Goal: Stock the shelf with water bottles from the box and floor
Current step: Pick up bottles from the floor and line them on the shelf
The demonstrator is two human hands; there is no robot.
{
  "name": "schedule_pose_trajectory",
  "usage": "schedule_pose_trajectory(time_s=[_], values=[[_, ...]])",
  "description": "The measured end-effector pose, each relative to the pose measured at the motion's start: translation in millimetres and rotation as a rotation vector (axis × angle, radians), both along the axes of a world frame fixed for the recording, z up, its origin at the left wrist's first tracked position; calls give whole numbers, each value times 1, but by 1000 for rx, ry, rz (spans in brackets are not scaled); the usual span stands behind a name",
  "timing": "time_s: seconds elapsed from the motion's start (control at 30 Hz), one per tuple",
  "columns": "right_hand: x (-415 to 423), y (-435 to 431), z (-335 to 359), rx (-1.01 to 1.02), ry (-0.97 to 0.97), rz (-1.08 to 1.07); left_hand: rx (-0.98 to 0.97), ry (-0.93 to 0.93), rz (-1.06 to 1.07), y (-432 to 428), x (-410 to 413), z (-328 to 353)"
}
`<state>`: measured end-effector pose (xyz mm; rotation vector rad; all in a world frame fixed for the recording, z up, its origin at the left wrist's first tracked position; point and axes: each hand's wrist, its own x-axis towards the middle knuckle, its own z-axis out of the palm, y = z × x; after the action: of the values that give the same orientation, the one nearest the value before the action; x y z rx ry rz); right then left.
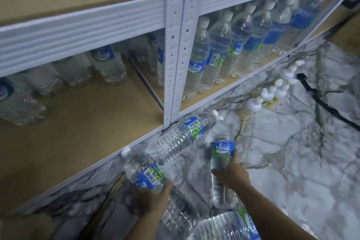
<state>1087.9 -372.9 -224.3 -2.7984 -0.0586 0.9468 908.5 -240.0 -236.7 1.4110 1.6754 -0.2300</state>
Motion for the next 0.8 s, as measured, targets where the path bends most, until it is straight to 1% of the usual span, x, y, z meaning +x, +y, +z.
schedule_pose_trajectory(time_s=[0.1,0.17,0.33,0.4,0.47,0.5,0.57,0.6,0.67,0.7,0.8], values=[[-7,14,5,42,53,-69,66,12,25,-1,-5,-4],[-16,18,4,77,111,-183,75,10,22,0,-7,1],[-51,20,0,172,199,-413,174,-26,-43,4,-21,-8],[-58,24,-16,213,261,-473,163,16,-88,4,-25,-18],[-53,16,-61,241,345,-558,155,42,-69,5,-25,-24],[-51,16,-72,258,354,-591,134,45,-43,5,-24,-23],[-48,17,-82,309,333,-654,122,-4,3,7,-20,-12],[-51,23,-64,337,309,-678,97,-34,16,8,-20,-11],[-57,31,-37,384,237,-722,4,-145,132,11,-20,-20],[-59,32,-35,392,198,-722,-22,-172,180,13,-22,-25],[-64,33,-35,371,129,-719,-107,-198,210,18,-26,-35]])
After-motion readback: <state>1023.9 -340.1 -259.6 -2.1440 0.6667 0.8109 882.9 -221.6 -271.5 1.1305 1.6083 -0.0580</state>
